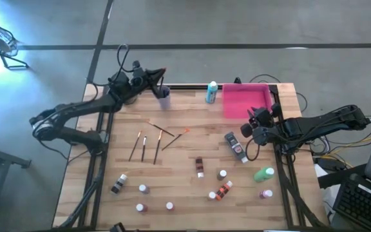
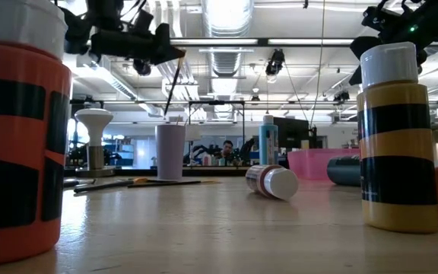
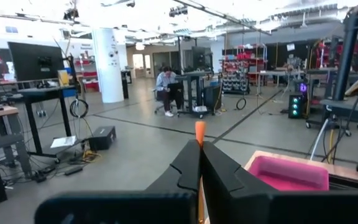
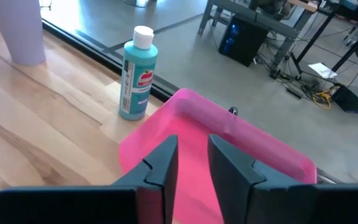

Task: Pick & Place Paint Supplies
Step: Put the gold black paint brush into the purple cup

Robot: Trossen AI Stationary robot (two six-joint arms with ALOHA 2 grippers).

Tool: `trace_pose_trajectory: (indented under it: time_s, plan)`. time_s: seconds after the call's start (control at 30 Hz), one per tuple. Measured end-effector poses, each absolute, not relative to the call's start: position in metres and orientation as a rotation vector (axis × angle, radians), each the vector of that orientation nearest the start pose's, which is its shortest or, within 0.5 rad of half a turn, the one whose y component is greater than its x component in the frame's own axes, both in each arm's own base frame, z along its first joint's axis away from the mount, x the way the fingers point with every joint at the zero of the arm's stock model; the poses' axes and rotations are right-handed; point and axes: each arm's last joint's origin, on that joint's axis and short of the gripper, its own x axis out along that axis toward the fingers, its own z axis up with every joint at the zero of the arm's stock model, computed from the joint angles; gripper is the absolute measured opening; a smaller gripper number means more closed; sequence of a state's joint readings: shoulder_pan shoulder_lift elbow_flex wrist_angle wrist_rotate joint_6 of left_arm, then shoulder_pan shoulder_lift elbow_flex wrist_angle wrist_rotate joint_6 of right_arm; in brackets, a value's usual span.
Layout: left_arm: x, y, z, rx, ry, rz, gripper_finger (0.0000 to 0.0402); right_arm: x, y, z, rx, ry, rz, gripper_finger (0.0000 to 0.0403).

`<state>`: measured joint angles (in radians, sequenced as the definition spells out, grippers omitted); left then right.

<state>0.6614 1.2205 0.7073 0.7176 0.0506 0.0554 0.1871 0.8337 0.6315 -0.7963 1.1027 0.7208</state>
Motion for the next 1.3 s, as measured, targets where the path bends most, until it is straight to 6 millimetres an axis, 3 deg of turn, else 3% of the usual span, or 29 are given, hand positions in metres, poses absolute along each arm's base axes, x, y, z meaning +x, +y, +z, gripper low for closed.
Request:
trace_pose_trajectory:
  time_s: [0.23, 0.43, 1.3]
  plan:
    - [0.204, 0.163, 0.285, 0.131, -0.229, 0.631, 0.0005, 0.142, 0.000, 0.243, 0.004, 0.420, -1.090, 0.0072]
    - [0.217, 0.176, 0.263, 0.097, -0.186, 0.634, 0.0005, 0.144, 0.000, 0.245, -0.021, 0.398, -1.098, 0.0070]
    - [0.239, 0.196, 0.204, -0.001, -0.007, 0.638, 0.0009, 0.144, 0.000, 0.245, -0.021, 0.398, -1.095, 0.0130]
